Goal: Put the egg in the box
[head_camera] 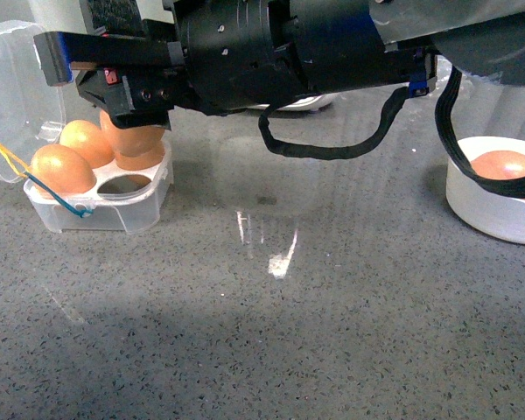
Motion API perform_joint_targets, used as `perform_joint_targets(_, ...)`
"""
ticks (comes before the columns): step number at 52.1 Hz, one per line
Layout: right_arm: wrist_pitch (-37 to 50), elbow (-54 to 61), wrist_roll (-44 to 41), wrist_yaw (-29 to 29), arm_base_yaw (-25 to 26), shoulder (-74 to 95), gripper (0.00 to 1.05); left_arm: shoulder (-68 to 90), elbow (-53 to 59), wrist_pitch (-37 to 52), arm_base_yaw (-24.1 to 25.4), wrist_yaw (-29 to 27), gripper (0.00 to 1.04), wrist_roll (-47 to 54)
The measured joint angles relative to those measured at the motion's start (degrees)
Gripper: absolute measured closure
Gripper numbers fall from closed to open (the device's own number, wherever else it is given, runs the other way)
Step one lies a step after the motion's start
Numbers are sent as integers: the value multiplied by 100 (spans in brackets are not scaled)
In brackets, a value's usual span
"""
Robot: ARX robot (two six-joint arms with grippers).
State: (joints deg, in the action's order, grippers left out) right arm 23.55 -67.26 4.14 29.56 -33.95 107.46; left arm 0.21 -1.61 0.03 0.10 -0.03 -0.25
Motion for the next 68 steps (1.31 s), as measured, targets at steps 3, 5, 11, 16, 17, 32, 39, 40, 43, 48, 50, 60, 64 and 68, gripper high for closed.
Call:
perform_joint_targets(3, -15, -35, -24, -11, -11, 42, 65, 0, 0, 0, 0, 0, 7, 0)
perform_joint_targets(5, -35, -68, -42, -22, -15, 72, 65, 0, 0, 0, 0, -2, 7, 0)
perform_joint_targets(11, -168, -238, -125, -61, -48, 175, 65, 0, 0, 0, 0, 0, 7, 0)
perform_joint_targets(16, -264, -369, -162, -57, -74, 243, 65, 0, 0, 0, 0, 0, 7, 0)
perform_joint_targets(17, -282, -389, -177, -61, -79, 254, 65, 0, 0, 0, 0, 0, 7, 0)
perform_joint_targets(32, -597, -739, -352, -247, -210, 522, 65, 0, 0, 0, 0, 0, 7, 0)
perform_joint_targets(39, -682, -813, -361, -317, -232, 544, 64, 0, 0, 0, 0, 0, 7, 0)
perform_joint_targets(40, -695, -820, -363, -321, -232, 544, 63, 0, 0, 0, 0, 0, 7, 0)
perform_joint_targets(43, -748, -848, -367, -356, -232, 544, 55, 0, 0, 0, 0, 0, 7, 0)
perform_joint_targets(48, -750, -852, -365, -426, -229, 544, 39, 0, 0, 0, 0, 0, 7, 0)
perform_joint_targets(50, -723, -850, -334, -466, -219, 544, 32, 0, 0, 0, 0, 0, 7, 0)
perform_joint_targets(60, -463, -586, -109, -686, -94, 321, 6, 0, 0, 0, 0, 0, 7, 0)
perform_joint_targets(64, -249, -372, 76, -831, -9, 107, 8, 0, 0, 0, 0, 0, 7, 0)
perform_joint_targets(68, 13, -79, 350, -1073, 118, -216, 7, 0, 0, 0, 0, 0, 7, 0)
